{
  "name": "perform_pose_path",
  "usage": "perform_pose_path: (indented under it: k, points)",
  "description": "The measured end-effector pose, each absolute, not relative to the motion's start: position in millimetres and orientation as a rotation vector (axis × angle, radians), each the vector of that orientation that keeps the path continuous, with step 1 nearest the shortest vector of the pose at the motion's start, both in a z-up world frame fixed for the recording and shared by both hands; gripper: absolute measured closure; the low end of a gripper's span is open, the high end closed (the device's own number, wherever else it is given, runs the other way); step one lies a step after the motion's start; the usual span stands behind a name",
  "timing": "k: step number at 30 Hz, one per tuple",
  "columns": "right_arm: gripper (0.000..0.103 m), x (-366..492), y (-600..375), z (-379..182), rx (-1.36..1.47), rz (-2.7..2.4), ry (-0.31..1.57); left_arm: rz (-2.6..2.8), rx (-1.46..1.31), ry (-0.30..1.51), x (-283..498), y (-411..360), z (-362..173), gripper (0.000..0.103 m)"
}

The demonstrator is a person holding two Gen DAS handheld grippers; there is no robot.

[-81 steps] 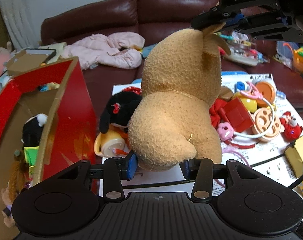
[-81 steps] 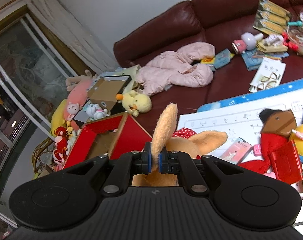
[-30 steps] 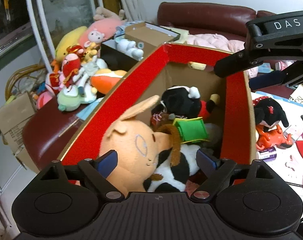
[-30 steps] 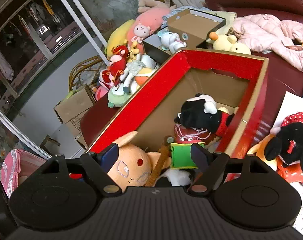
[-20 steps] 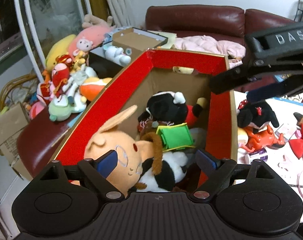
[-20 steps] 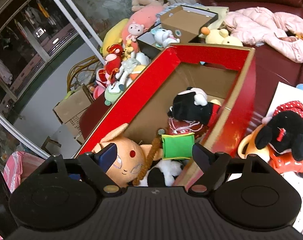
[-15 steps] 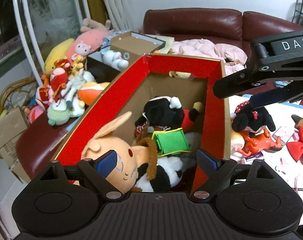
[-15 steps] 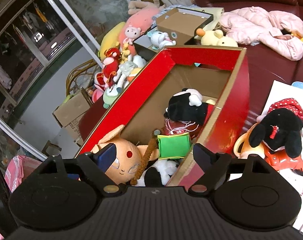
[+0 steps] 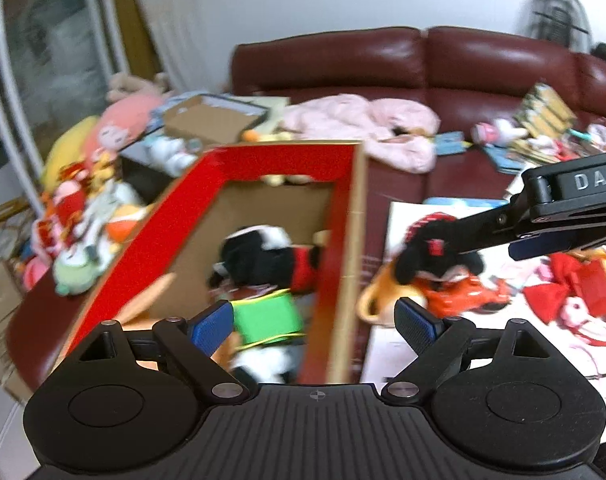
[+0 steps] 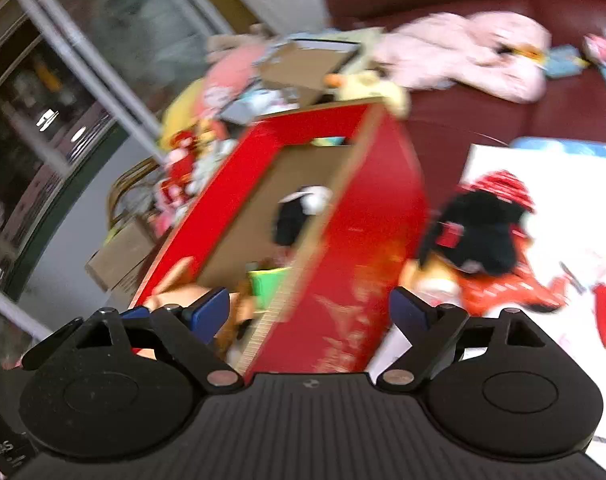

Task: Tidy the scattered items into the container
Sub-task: 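Move both tools back over the table toward the pink lace headband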

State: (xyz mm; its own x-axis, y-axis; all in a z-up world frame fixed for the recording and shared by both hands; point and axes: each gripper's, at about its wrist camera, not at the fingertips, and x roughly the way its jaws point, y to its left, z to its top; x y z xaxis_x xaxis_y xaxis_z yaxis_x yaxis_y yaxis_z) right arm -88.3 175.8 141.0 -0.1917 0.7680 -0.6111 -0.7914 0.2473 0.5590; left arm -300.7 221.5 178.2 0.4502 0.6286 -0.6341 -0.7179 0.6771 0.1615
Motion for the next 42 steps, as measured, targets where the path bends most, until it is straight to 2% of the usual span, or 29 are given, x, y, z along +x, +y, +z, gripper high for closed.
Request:
perform_pose_path:
  k: [8,14,21,33,40,42]
  points:
    - [0.014,-18,108,104,0.088,1.160,1.149,0.675,-0.107,0.759,-244,186,151,0.008]
    - [0.014,35,36,53,0.219,0.894,1.236,0.570,-0.048,0.848,-208,156,115,0.008]
    - [0.014,55,-21,12,0.303,0.719,1.310,0.470,-0.041,0.925,-169,139,75,0.008]
    - [0.015,53,-29,-30,0.300,0.704,1.359,0.331,-0.076,1.062,-120,124,-9,0.011]
    - [0.016,51,-31,-45,0.284,0.712,1.380,0.294,-0.049,1.072,-101,114,-31,0.011]
    - [0.025,49,-28,-45,0.240,0.727,1.364,0.297,-0.039,1.078,-94,113,-36,0.011]
